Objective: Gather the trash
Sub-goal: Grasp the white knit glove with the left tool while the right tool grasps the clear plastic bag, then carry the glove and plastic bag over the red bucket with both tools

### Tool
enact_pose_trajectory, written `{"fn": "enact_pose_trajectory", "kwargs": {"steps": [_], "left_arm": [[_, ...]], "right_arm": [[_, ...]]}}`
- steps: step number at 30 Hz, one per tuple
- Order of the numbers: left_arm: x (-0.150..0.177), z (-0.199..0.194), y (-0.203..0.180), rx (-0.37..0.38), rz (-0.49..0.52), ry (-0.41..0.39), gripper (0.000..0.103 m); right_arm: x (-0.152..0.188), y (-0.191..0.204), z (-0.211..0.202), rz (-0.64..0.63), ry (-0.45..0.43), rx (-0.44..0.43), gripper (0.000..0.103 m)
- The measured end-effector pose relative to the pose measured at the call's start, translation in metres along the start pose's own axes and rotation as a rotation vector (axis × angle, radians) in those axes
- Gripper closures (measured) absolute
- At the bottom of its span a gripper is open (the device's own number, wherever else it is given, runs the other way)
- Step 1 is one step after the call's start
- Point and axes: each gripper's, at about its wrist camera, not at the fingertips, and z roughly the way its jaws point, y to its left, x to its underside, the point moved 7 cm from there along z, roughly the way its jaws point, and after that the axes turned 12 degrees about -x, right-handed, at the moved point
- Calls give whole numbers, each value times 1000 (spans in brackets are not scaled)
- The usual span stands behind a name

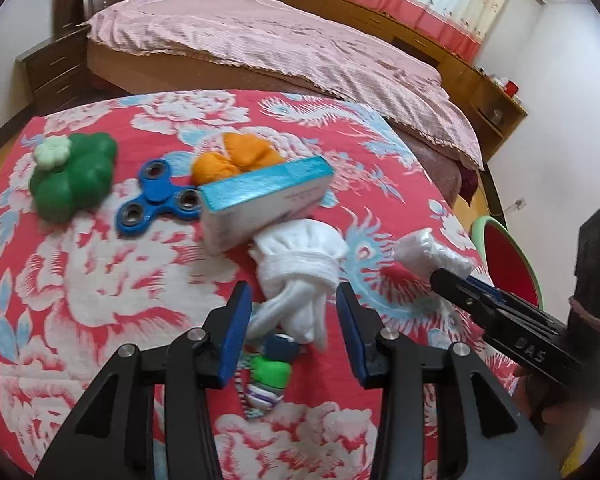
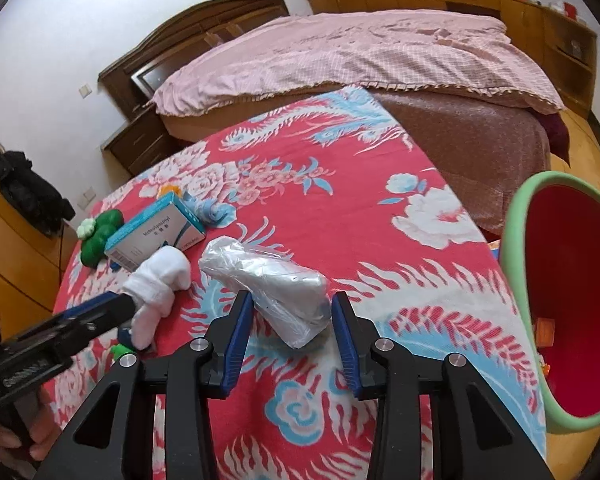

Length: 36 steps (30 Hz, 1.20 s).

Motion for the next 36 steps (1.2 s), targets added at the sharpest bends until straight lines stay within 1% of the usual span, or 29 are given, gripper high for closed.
{"fn": "enact_pose_trajectory", "kwargs": {"steps": [6, 9, 11, 12, 13, 16, 18, 27, 36], "left_arm": [[-2, 16, -8, -44, 24, 14, 59], [-4, 18, -11, -57, 35, 2, 59], [-5, 18, -13, -65, 45, -15, 64], [-5, 17, -13, -67, 45, -21, 70], [-5, 16, -13, -67, 43, -24, 72], [-4, 10, -16, -48, 38, -28, 78], [-3, 4, -21, -37, 44, -38, 79], [-2, -30, -61, 38, 94, -84, 79], [2, -43, -108, 96, 162, -89, 79]], "right_arm": [[5, -6, -21, 36, -31, -6, 61], [9, -12, -31, 59, -44, -4, 61], [11, -16, -36, 74, -51, -2, 61], [13, -18, -39, 83, -54, -1, 61], [14, -21, -42, 91, -59, 2, 61], [19, -30, -51, 119, -74, 9, 61], [22, -36, -58, 137, -86, 15, 61], [31, -60, -92, 205, -150, 43, 61], [35, -89, -130, 255, -228, 94, 61]]}}
